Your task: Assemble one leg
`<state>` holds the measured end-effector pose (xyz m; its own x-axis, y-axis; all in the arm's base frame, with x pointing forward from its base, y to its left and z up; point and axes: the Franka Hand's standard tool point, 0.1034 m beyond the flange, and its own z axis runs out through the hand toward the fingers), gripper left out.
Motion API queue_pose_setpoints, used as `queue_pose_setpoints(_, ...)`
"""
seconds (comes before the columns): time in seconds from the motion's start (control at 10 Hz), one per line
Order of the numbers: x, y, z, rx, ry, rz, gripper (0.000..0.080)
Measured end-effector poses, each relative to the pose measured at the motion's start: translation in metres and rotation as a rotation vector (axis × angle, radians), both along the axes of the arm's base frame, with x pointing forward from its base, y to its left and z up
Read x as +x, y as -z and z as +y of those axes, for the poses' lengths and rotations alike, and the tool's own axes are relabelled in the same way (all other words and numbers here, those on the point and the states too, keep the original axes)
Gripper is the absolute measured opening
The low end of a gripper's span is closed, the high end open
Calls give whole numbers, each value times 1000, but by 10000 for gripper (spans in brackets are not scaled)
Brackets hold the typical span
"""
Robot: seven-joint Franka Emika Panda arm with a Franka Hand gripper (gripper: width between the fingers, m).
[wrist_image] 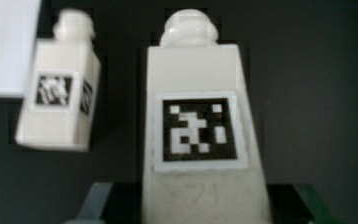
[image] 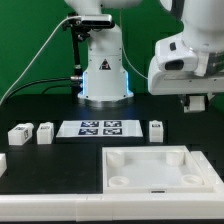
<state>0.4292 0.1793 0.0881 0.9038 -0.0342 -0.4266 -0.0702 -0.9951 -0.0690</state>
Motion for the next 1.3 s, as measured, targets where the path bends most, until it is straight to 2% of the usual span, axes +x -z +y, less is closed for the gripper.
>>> queue_pose_setpoints(0.1, 1, 2, -9, 12, -29, -93, 292)
queue_pose_setpoints(0.2, 9, -6, -21, 14, -79, -169, 292)
queue_pose_setpoints(0.6, 64, -39, -50, 52, -173, -552, 292)
queue_pose_setpoints(0.8, 60, -35, -50, 49, -166, -736, 292)
queue_pose_setpoints(0.9, 53, -30, -51, 47, -169, -712, 292)
queue_pose_setpoints(1.0, 58, -31, -52, 49, -178, -717, 292)
queue_pose_setpoints(1.1, 75, -34, -59, 51, -206, -733, 292)
queue_pose_setpoints(1.3, 121, -44, -63, 61, -236, -768, 292)
